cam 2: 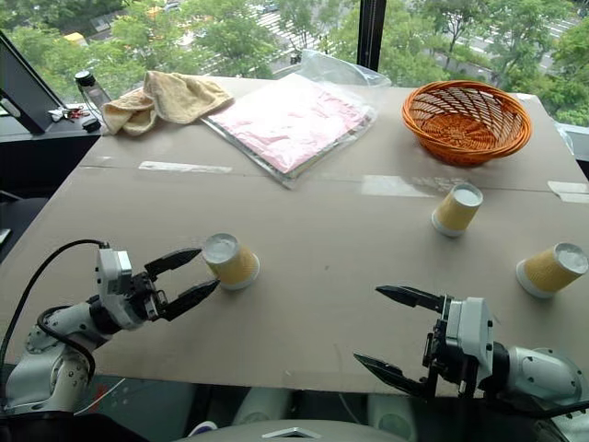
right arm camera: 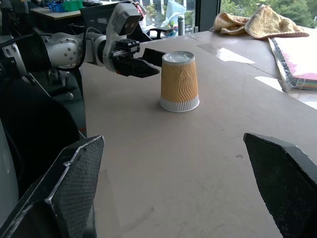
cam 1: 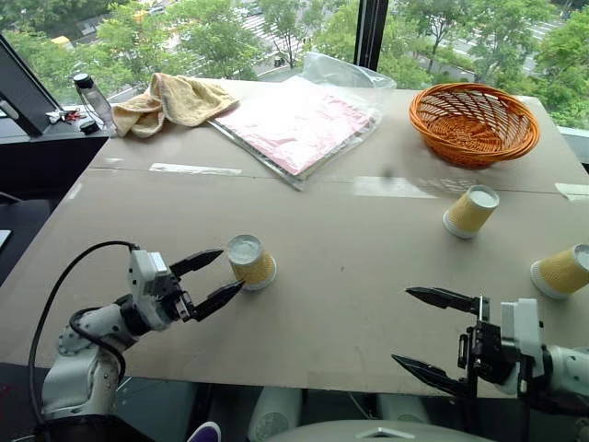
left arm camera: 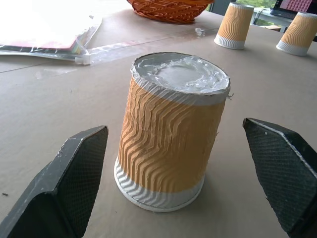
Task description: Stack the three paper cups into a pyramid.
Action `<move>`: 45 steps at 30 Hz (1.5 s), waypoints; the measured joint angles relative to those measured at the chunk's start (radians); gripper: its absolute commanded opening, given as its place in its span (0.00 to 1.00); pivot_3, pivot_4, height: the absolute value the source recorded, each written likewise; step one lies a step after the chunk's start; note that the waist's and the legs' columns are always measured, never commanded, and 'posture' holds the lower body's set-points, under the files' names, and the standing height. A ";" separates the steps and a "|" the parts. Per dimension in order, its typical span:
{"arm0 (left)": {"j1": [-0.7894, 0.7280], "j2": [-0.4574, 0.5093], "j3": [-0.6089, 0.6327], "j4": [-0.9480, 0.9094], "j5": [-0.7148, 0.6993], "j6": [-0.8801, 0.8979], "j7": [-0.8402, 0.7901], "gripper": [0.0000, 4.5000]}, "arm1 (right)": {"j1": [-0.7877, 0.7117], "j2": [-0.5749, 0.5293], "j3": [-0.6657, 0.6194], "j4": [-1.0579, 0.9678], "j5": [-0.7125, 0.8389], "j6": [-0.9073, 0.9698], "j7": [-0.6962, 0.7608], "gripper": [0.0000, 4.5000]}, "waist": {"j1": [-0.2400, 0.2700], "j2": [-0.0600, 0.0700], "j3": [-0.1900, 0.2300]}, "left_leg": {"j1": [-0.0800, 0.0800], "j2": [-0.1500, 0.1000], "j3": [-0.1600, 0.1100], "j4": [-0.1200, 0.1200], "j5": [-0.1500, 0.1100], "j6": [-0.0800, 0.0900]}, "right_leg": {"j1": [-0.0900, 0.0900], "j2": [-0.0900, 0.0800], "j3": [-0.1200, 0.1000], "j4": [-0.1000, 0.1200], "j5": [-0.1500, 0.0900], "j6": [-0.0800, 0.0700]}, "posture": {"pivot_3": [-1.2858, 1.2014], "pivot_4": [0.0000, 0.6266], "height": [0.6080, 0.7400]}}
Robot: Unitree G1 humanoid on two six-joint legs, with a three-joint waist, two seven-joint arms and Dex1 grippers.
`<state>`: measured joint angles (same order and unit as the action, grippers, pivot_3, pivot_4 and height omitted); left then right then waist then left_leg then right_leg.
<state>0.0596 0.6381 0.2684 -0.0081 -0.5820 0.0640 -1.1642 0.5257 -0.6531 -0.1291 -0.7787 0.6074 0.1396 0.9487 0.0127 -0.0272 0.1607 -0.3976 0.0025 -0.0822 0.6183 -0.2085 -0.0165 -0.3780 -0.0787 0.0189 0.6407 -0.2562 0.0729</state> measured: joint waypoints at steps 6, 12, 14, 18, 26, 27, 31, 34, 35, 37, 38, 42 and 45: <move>-0.125 -0.001 -0.083 0.062 0.034 0.019 -0.023 0.63 | 0.063 0.030 -0.005 -0.019 -0.043 -0.036 -0.035 1.00 | -0.004 0.000 0.000 | 0.000 0.001 0.000 0.000 0.000 0.000 | 0.000 0.001 0.000 0.001 0.000 0.000 | 0.52 0.24 1.00; -0.190 -0.013 -0.125 0.072 0.043 0.046 -0.033 0.53 | 0.126 0.051 -0.016 -0.042 -0.066 -0.063 -0.063 1.00 | 0.002 0.000 0.000 | 0.000 0.000 -0.001 0.000 0.000 0.000 | 0.000 0.001 0.000 0.001 0.000 0.001 | 0.52 0.24 1.00; -0.278 -0.037 -0.171 0.070 0.050 0.092 -0.017 0.53 | 0.153 0.074 -0.018 -0.044 -0.090 -0.079 -0.084 1.00 | 0.010 0.000 0.000 | -0.001 0.000 -0.002 0.001 0.000 0.000 | 0.001 0.001 -0.001 0.001 -0.002 0.003 | 0.52 0.24 1.00; -0.439 -0.083 -0.278 0.067 0.085 0.200 0.029 0.53 | 0.188 0.116 -0.030 -0.043 -0.128 -0.108 -0.125 1.00 | -0.001 0.000 0.000 | 0.000 0.000 -0.001 0.001 0.000 0.000 | 0.001 0.001 0.000 0.001 0.000 0.007 | 0.52 0.24 1.00; -0.650 -0.212 -0.425 0.191 0.230 0.216 0.104 0.53 | 0.259 0.194 -0.049 -0.024 -0.178 -0.167 -0.190 1.00 | -0.012 0.000 0.000 | 0.000 0.000 -0.001 0.000 0.000 0.000 | 0.000 0.003 0.001 0.001 0.000 0.007 | 0.52 0.24 1.00; -0.650 -0.214 -0.428 0.198 0.235 0.213 0.105 0.53 | 0.259 0.196 -0.050 -0.024 -0.178 -0.168 -0.193 1.00 | -0.015 0.000 0.000 | 0.000 0.000 -0.001 0.000 0.000 0.000 | 0.000 0.003 0.001 0.001 0.000 0.007 | 0.52 0.24 1.00; -0.652 -0.237 -0.453 0.279 0.277 0.171 0.091 0.63 | 0.277 0.213 -0.055 -0.026 -0.202 -0.183 -0.221 1.00 | -0.020 0.000 0.000 | 0.000 0.000 -0.002 0.000 0.000 0.000 | 0.000 0.003 0.000 0.001 0.000 0.007 | 0.52 0.24 1.00; -0.651 -0.241 -0.454 0.301 0.283 0.152 0.075 0.91 | 0.277 0.224 -0.055 -0.028 -0.206 -0.185 -0.243 1.00 | -0.020 0.000 0.000 | 0.000 0.001 -0.002 0.000 0.000 0.000 | 0.000 0.003 0.000 0.001 0.001 0.006 | 0.52 0.24 1.00; -0.651 -0.241 -0.453 0.303 0.284 0.152 0.075 1.00 | 0.277 0.226 -0.055 -0.028 -0.206 -0.185 -0.247 1.00 | -0.020 0.000 0.000 | 0.000 0.000 -0.002 0.000 0.000 0.000 | 0.000 0.003 0.000 0.001 0.001 0.006 | 0.52 0.24 1.00; -0.646 -0.243 -0.444 0.302 0.277 0.152 0.076 1.00 | 0.275 0.229 -0.057 -0.030 -0.205 -0.184 -0.264 1.00 | -0.020 0.000 0.000 | 0.000 0.000 -0.002 0.000 0.000 0.000 | 0.000 0.003 0.000 0.001 0.001 0.006 | 0.52 0.24 1.00; -0.640 -0.245 -0.425 0.294 0.262 0.155 0.077 1.00 | 0.267 0.241 -0.067 -0.032 -0.201 -0.182 -0.283 1.00 | -0.020 0.000 0.000 | -0.001 0.001 -0.002 0.000 0.000 0.000 | 0.000 0.003 0.000 0.001 0.001 0.006 | 0.52 0.24 1.00; -0.604 -0.223 -0.349 0.191 0.180 0.196 0.069 1.00 | 0.167 0.304 -0.142 -0.036 -0.187 -0.133 -0.429 1.00 | -0.026 0.000 0.000 | 0.000 0.001 -0.002 0.000 0.000 0.000 | 0.000 0.003 0.001 0.001 0.002 0.004 | 0.52 0.24 1.00; -0.566 -0.184 -0.283 0.074 0.082 0.287 0.060 1.00 | 0.088 0.321 -0.221 -0.024 -0.207 -0.061 -0.556 1.00 | -0.023 0.001 0.000 | 0.000 0.001 -0.002 0.000 0.000 0.000 | 0.000 0.003 0.001 0.001 0.002 0.003 | 0.52 0.24 1.00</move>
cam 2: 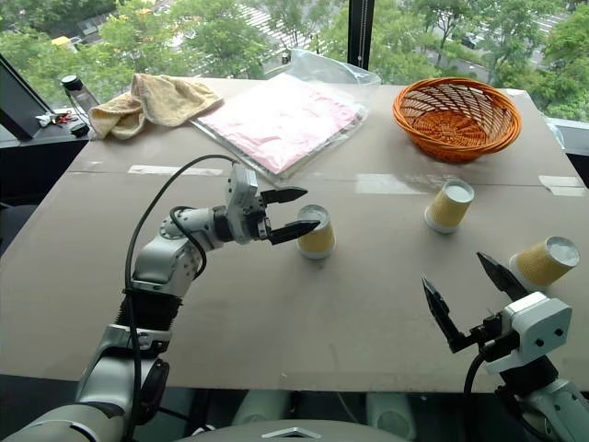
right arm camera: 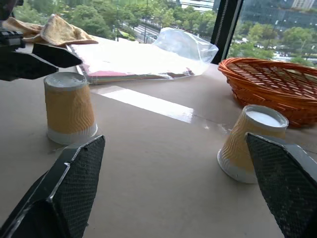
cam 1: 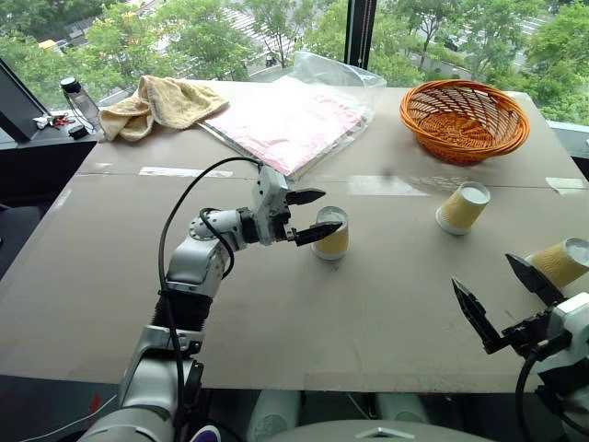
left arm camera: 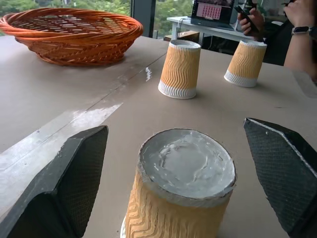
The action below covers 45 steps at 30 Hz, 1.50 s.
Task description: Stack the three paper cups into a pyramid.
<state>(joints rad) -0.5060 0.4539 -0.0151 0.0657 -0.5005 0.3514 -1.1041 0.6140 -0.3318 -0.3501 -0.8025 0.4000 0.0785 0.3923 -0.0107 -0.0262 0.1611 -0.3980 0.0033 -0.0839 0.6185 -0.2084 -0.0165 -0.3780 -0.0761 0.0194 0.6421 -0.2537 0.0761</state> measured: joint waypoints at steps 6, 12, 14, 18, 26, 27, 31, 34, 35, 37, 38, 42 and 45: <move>0.054 0.072 0.044 -0.292 -0.198 0.170 -0.028 1.00 | -0.160 -0.021 -0.159 0.148 -0.087 0.151 -0.185 1.00 | 0.006 0.002 0.001 | 0.000 -0.001 0.000 0.000 0.000 0.000 | 0.000 -0.001 0.000 0.000 0.000 0.000 | 0.52 0.24 1.00; 0.123 0.115 0.017 -0.448 -0.286 0.246 -0.063 1.00 | -0.258 -0.049 -0.227 0.236 -0.081 0.276 -0.245 1.00 | -0.001 0.007 0.000 | 0.001 -0.001 0.001 0.000 0.000 0.000 | 0.000 -0.001 0.001 0.000 0.000 -0.001 | 0.52 0.24 1.00; 0.138 0.123 0.005 -0.466 -0.288 0.252 -0.065 1.00 | -0.283 -0.057 -0.228 0.258 -0.073 0.320 -0.246 1.00 | -0.002 0.007 0.000 | 0.001 -0.001 0.001 0.000 0.000 0.000 | 0.000 0.000 0.001 0.000 0.000 -0.001 | 0.52 0.24 1.00; 0.159 0.127 0.003 -0.494 -0.292 0.260 -0.055 1.00 | -0.334 -0.066 -0.228 0.312 -0.058 0.380 -0.245 1.00 | -0.002 0.008 0.000 | 0.001 -0.001 0.001 0.000 0.000 0.000 | 0.000 0.000 0.002 0.000 0.000 -0.001 | 0.52 0.24 1.00; 0.182 0.132 -0.001 -0.529 -0.307 0.279 -0.022 1.00 | -0.435 -0.077 -0.240 0.433 -0.031 0.419 -0.243 0.71 | -0.002 0.008 0.001 | 0.001 -0.001 0.002 0.000 0.000 0.000 | 0.000 0.000 0.002 0.000 0.000 0.000 | 0.52 0.24 1.00; 0.186 0.132 -0.001 -0.530 -0.308 0.280 -0.018 1.00 | -0.436 -0.078 -0.244 0.437 -0.029 0.419 -0.241 0.59 | -0.002 0.009 0.001 | 0.001 -0.001 0.002 0.000 0.000 0.000 | 0.000 0.000 0.002 0.000 0.000 0.000 | 0.52 0.24 1.00; 0.189 0.131 -0.001 -0.535 -0.312 0.281 0.002 1.00 | -0.436 -0.088 -0.248 0.446 -0.028 0.416 -0.224 0.49 | -0.003 0.009 0.001 | 0.001 -0.001 0.002 0.000 0.000 0.000 | 0.000 0.000 0.002 0.000 0.000 0.000 | 0.52 0.24 1.00; 0.197 0.118 0.008 -0.537 -0.319 0.279 0.041 1.00 | -0.422 -0.104 -0.254 0.422 0.004 0.398 -0.165 0.49 | -0.003 0.010 0.001 | 0.001 -0.001 0.002 0.000 0.000 0.000 | 0.000 0.000 0.002 0.000 0.000 0.000 | 0.52 0.24 1.00; 0.200 0.107 0.014 -0.537 -0.318 0.273 0.058 1.00 | -0.420 -0.109 -0.255 0.402 0.028 0.397 -0.141 0.49 | -0.003 0.011 0.001 | 0.001 -0.001 0.002 0.000 0.000 0.000 | 0.000 0.000 0.002 0.000 0.000 0.000 | 0.52 0.24 1.00; 0.217 0.055 0.048 -0.525 -0.305 0.227 0.121 1.00 | -0.402 -0.134 -0.253 0.282 0.165 0.416 -0.051 0.49 | -0.005 0.012 0.002 | 0.001 0.000 0.002 -0.001 0.000 0.000 | 0.000 0.001 0.003 0.000 0.000 0.000 | 0.52 0.24 1.00; 0.225 0.032 0.072 -0.509 -0.304 0.201 0.148 1.00 | -0.401 -0.153 -0.243 0.203 0.246 0.434 -0.010 0.49 | -0.008 0.013 0.002 | 0.001 0.001 0.002 0.000 0.000 0.000 | 0.000 0.002 0.003 0.000 0.000 0.000 | 0.52 0.24 1.00; 0.278 0.047 0.167 -0.459 -0.314 0.178 0.173 1.00 | -0.448 -0.235 -0.108 0.007 0.417 0.509 0.055 0.49 | -0.012 0.011 0.002 | 0.002 0.004 0.001 0.000 0.000 0.000 | 0.000 0.005 0.002 0.000 0.000 0.000 | 0.52 0.24 1.00; 0.383 0.130 0.268 -0.445 -0.361 0.187 0.122 1.00 | -0.600 -0.261 0.125 0.005 0.353 0.557 0.046 0.49 | -0.020 0.010 0.002 | 0.001 0.003 0.002 0.000 0.000 0.000 | 0.000 0.005 0.003 0.000 -0.002 -0.004 | 0.52 0.24 1.00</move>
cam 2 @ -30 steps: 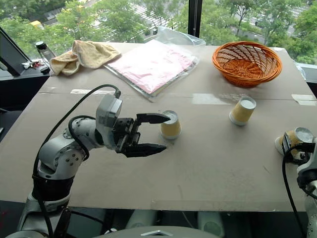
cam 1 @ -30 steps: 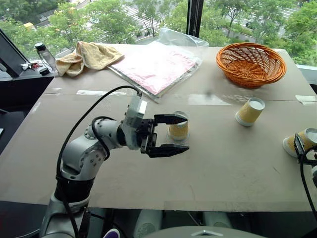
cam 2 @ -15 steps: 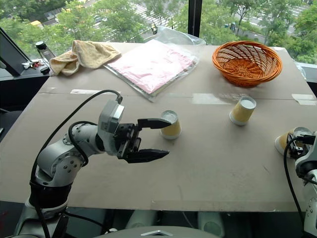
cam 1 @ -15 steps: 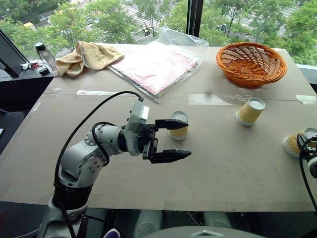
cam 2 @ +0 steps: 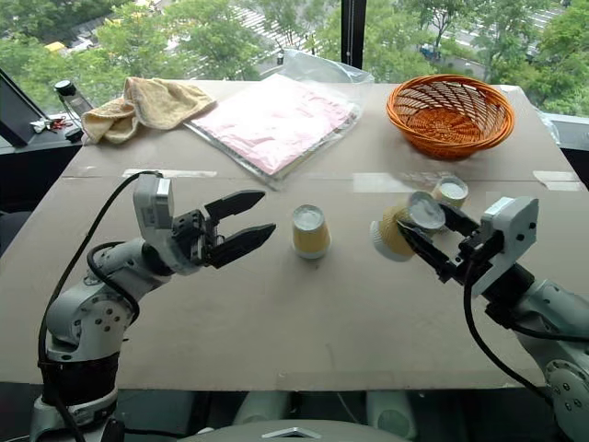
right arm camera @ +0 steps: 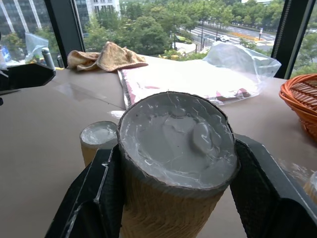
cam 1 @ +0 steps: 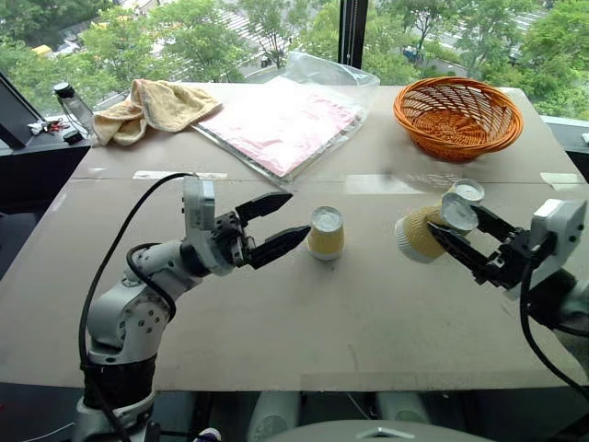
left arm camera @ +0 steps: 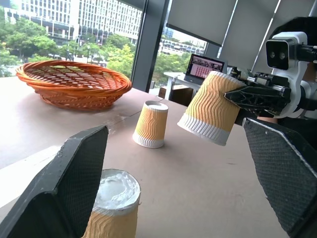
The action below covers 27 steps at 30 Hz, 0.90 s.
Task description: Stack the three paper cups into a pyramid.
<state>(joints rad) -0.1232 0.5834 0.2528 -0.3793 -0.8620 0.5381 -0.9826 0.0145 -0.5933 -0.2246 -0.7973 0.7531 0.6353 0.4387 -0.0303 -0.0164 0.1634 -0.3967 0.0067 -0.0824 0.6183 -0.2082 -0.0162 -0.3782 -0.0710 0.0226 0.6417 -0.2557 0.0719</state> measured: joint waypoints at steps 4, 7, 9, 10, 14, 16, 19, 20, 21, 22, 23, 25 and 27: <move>0.139 0.081 0.088 0.019 0.007 -0.030 -0.086 1.00 | -0.151 0.016 0.217 0.124 -0.147 0.012 -0.017 0.49 | 0.010 -0.001 0.001 | -0.001 -0.001 -0.001 -0.001 0.000 0.000 | 0.000 0.000 0.000 -0.001 0.000 -0.001 | 0.52 0.24 1.00; 0.211 0.112 0.119 0.021 0.025 -0.064 -0.135 1.00 | -0.179 0.025 0.289 0.223 -0.223 0.000 -0.005 0.49 | 0.025 -0.001 0.001 | -0.003 -0.002 -0.001 -0.001 0.000 0.000 | -0.001 -0.001 0.000 -0.002 0.000 -0.001 | 0.52 0.24 1.00; 0.238 0.122 0.129 0.021 0.037 -0.077 -0.154 1.00 | -0.182 0.024 0.300 0.258 -0.249 -0.011 0.013 0.49 | 0.026 -0.001 0.001 | -0.003 -0.002 -0.001 -0.001 0.000 0.000 | -0.001 -0.001 0.000 -0.002 0.000 -0.001 | 0.52 0.24 1.00; 0.252 0.126 0.132 0.020 0.041 -0.088 -0.163 1.00 | -0.187 0.023 0.305 0.271 -0.260 -0.016 0.023 0.49 | 0.024 -0.001 0.002 | -0.003 -0.002 -0.001 -0.001 0.000 0.000 | -0.001 -0.001 0.000 -0.002 0.000 -0.001 | 0.52 0.24 1.00; 0.297 0.129 0.133 0.003 0.053 -0.110 -0.180 1.00 | -0.222 0.032 0.311 0.337 -0.292 -0.027 0.051 0.49 | 0.017 -0.001 0.002 | -0.002 -0.001 -0.001 -0.001 0.000 0.000 | -0.001 0.000 0.000 -0.001 0.000 -0.001 | 0.52 0.24 1.00; 0.309 0.131 0.133 -0.010 0.053 -0.114 -0.181 1.00 | -0.242 0.049 0.325 0.361 -0.309 -0.028 0.057 0.49 | 0.015 -0.001 0.002 | -0.002 -0.001 -0.001 -0.001 0.000 0.000 | -0.001 0.000 0.000 -0.001 0.000 -0.002 | 0.52 0.24 1.00; 0.328 0.133 0.137 -0.020 0.053 -0.119 -0.183 1.00 | -0.256 0.070 0.337 0.381 -0.323 -0.028 0.062 0.49 | 0.015 -0.001 0.002 | -0.002 -0.001 -0.001 -0.001 0.000 0.000 | -0.001 0.000 0.000 -0.001 0.000 -0.002 | 0.52 0.24 1.00; 0.329 0.134 0.138 -0.023 0.053 -0.120 -0.184 1.00 | -0.256 0.070 0.338 0.382 -0.326 -0.028 0.064 0.49 | 0.015 -0.001 0.002 | -0.002 -0.001 -0.001 -0.001 0.000 0.000 | -0.001 0.000 0.000 -0.001 0.000 -0.002 | 0.52 0.24 1.00; 0.334 0.136 0.141 -0.025 0.053 -0.124 -0.185 1.00 | -0.258 0.073 0.342 0.382 -0.334 -0.029 0.064 0.49 | 0.016 -0.001 0.002 | -0.002 -0.001 -0.001 -0.001 0.000 0.000 | -0.001 0.000 0.000 -0.001 0.000 -0.002 | 0.52 0.24 1.00; 0.337 0.138 0.144 -0.025 0.053 -0.125 -0.186 1.00 | -0.258 0.078 0.347 0.382 -0.344 -0.030 0.065 0.49 | 0.017 -0.001 0.002 | -0.002 -0.001 -0.001 -0.001 0.000 0.000 | -0.001 0.000 0.000 -0.001 0.000 -0.002 | 0.52 0.24 1.00; 0.341 0.139 0.147 -0.026 0.053 -0.126 -0.187 1.00 | -0.258 0.079 0.357 0.382 -0.354 -0.033 0.067 0.49 | 0.016 -0.001 0.002 | -0.002 -0.001 -0.001 -0.001 0.000 0.000 | -0.001 0.000 0.000 -0.001 0.000 -0.002 | 0.52 0.24 1.00; 0.345 0.141 0.151 -0.029 0.053 -0.127 -0.187 1.00 | -0.257 0.085 0.374 0.382 -0.376 -0.041 0.072 0.49 | 0.016 -0.001 0.002 | -0.002 -0.001 -0.001 -0.001 0.000 0.000 | -0.001 0.000 0.000 -0.001 0.000 -0.002 | 0.52 0.24 1.00; 0.344 0.141 0.151 -0.032 0.053 -0.128 -0.187 1.00 | -0.256 0.086 0.389 0.382 -0.399 -0.054 0.077 0.49 | 0.016 -0.001 0.002 | -0.002 -0.001 -0.001 -0.001 0.000 0.000 | -0.001 0.000 0.000 -0.001 0.000 -0.002 | 0.52 0.24 1.00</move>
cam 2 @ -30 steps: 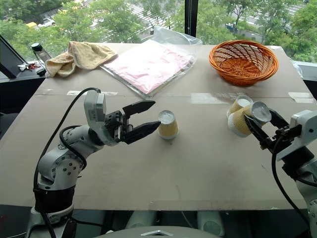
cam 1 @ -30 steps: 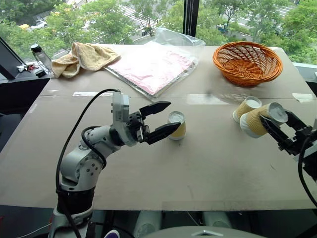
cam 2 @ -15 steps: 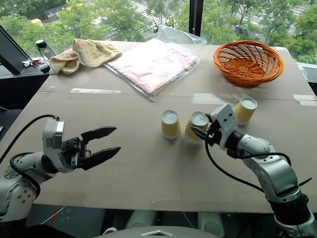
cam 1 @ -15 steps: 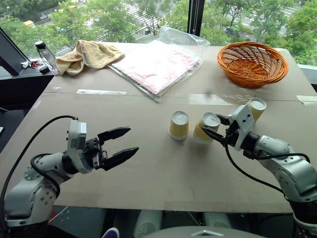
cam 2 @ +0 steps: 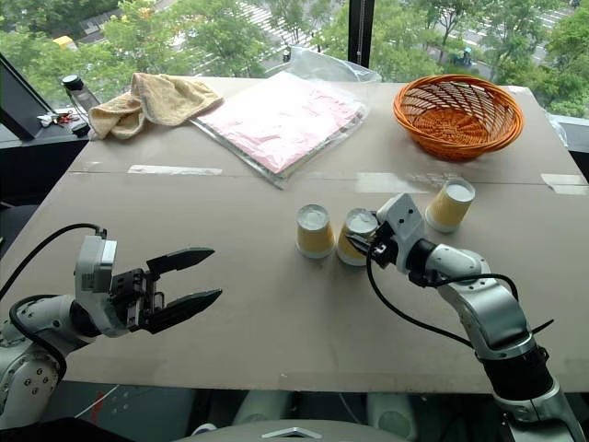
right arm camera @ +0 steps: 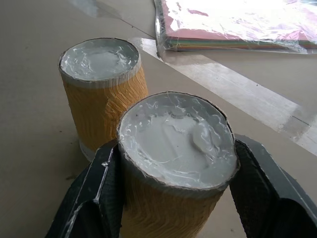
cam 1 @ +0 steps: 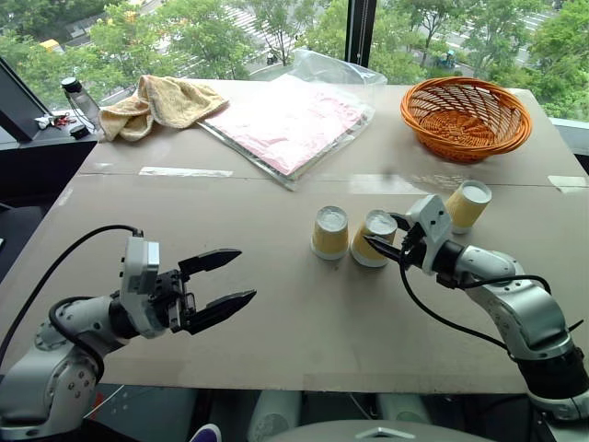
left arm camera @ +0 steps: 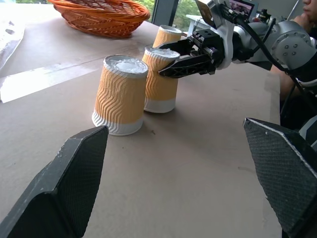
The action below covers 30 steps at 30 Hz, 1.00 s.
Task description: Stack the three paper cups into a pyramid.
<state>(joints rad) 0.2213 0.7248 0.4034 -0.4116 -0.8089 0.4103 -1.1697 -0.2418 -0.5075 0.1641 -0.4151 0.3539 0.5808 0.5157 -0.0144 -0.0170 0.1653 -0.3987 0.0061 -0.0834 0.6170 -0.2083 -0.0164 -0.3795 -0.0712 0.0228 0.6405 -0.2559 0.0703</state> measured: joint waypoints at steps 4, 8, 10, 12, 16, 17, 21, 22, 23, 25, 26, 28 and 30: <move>-0.004 0.000 -0.001 0.000 0.000 0.000 0.001 1.00 | 0.020 0.008 0.017 -0.007 -0.035 -0.035 0.003 0.71 | 0.000 0.000 0.000 | 0.000 0.000 0.000 0.000 0.000 0.000 | 0.000 0.000 0.000 0.000 0.000 0.000 | 0.52 0.24 1.00; -0.018 0.000 -0.002 0.000 -0.001 0.000 0.004 1.00 | 0.059 0.017 0.030 0.000 -0.054 -0.042 0.006 0.99 | 0.000 0.000 0.000 | 0.000 0.000 0.000 0.000 0.000 0.000 | 0.000 0.000 0.000 0.000 0.000 0.000 | 0.52 0.24 1.00; -0.027 0.000 -0.006 0.000 -0.002 0.001 0.004 1.00 | 0.063 0.009 0.008 -0.011 -0.062 -0.067 0.009 0.99 | 0.000 0.000 0.000 | 0.000 0.000 0.000 0.000 0.000 0.000 | 0.000 0.000 0.000 0.000 0.000 0.000 | 0.52 0.24 1.00; -0.036 0.000 -0.012 -0.001 -0.004 0.003 0.005 1.00 | 0.067 0.000 -0.032 -0.048 -0.045 -0.075 0.019 0.99 | 0.002 0.000 0.001 | 0.000 0.000 0.000 0.000 0.000 0.000 | 0.000 0.000 0.000 0.000 0.000 0.000 | 0.52 0.24 1.00; -0.073 0.000 -0.041 -0.001 -0.006 0.008 0.009 1.00 | 0.081 -0.003 -0.176 -0.181 0.128 -0.053 0.059 0.99 | 0.002 0.000 0.001 | 0.000 0.000 0.000 -0.001 0.000 0.000 | 0.000 0.000 0.000 0.000 0.000 0.000 | 0.52 0.24 1.00; -0.085 0.000 -0.053 -0.001 -0.007 0.010 0.010 1.00 | 0.079 0.000 -0.215 -0.206 0.186 -0.038 0.061 0.99 | 0.001 0.000 0.001 | 0.000 0.000 0.000 -0.001 0.000 0.000 | 0.000 0.000 0.000 0.000 0.000 0.000 | 0.52 0.24 1.00; -0.132 -0.005 -0.087 -0.001 -0.010 0.022 0.021 1.00 | -0.008 0.012 -0.344 -0.201 0.303 0.004 -0.008 0.99 | -0.001 0.000 0.001 | 0.001 0.000 0.000 0.000 0.000 0.000 | 0.000 0.000 0.000 0.000 0.000 0.000 | 0.52 0.24 1.00; -0.138 -0.007 -0.091 -0.001 -0.012 0.026 0.026 1.00 | -0.025 -0.006 -0.345 -0.179 0.266 0.001 -0.031 0.99 | -0.001 0.000 0.001 | 0.001 0.000 0.000 0.000 0.000 0.000 | 0.001 0.000 0.000 0.000 0.000 0.000 | 0.52 0.24 1.00; -0.151 -0.010 -0.100 -0.005 -0.020 0.031 0.033 1.00 | -0.051 -0.045 -0.340 -0.110 0.187 -0.003 -0.072 0.99 | -0.001 -0.001 0.001 | 0.001 0.000 0.000 0.000 0.000 0.000 | 0.000 0.000 0.000 0.000 0.000 0.000 | 0.52 0.24 1.00; -0.155 -0.011 -0.101 -0.014 -0.027 0.036 0.038 1.00 | -0.060 -0.069 -0.342 -0.003 0.095 -0.010 -0.126 0.99 | 0.002 -0.001 0.001 | 0.001 0.000 0.000 -0.001 0.000 0.000 | 0.000 0.000 0.000 0.000 0.000 0.000 | 0.52 0.24 1.00; -0.155 -0.011 -0.102 -0.019 -0.034 0.039 0.039 1.00 | -0.060 -0.071 -0.341 0.057 0.054 -0.015 -0.147 0.99 | 0.002 0.000 0.001 | 0.000 0.000 0.000 -0.001 0.000 0.000 | 0.000 0.000 0.000 0.000 0.000 0.000 | 0.52 0.24 1.00; -0.156 -0.011 -0.105 -0.047 -0.046 0.043 0.039 1.00 | -0.058 -0.070 -0.339 0.139 0.006 -0.016 -0.171 0.99 | 0.000 0.000 0.002 | -0.001 0.000 0.001 -0.003 0.000 0.000 | -0.002 0.000 0.001 0.000 0.001 0.001 | 0.52 0.24 1.00; -0.157 -0.010 -0.106 -0.058 -0.055 0.044 0.038 1.00 | -0.059 -0.068 -0.340 0.174 -0.007 -0.016 -0.178 0.99 | -0.003 0.001 0.002 | -0.001 0.000 0.002 -0.003 0.000 0.000 | -0.002 0.000 0.002 0.000 0.002 0.002 | 0.52 0.24 1.00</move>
<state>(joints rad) 0.0640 0.7147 0.2976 -0.4696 -0.8635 0.4540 -1.1316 -0.3010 -0.5758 -0.1756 -0.2416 0.3469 0.5646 0.3373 -0.0170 -0.0163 0.1671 -0.3994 0.0059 -0.0818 0.6142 -0.2083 -0.0164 -0.3816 -0.0710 0.0245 0.6407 -0.2544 0.0723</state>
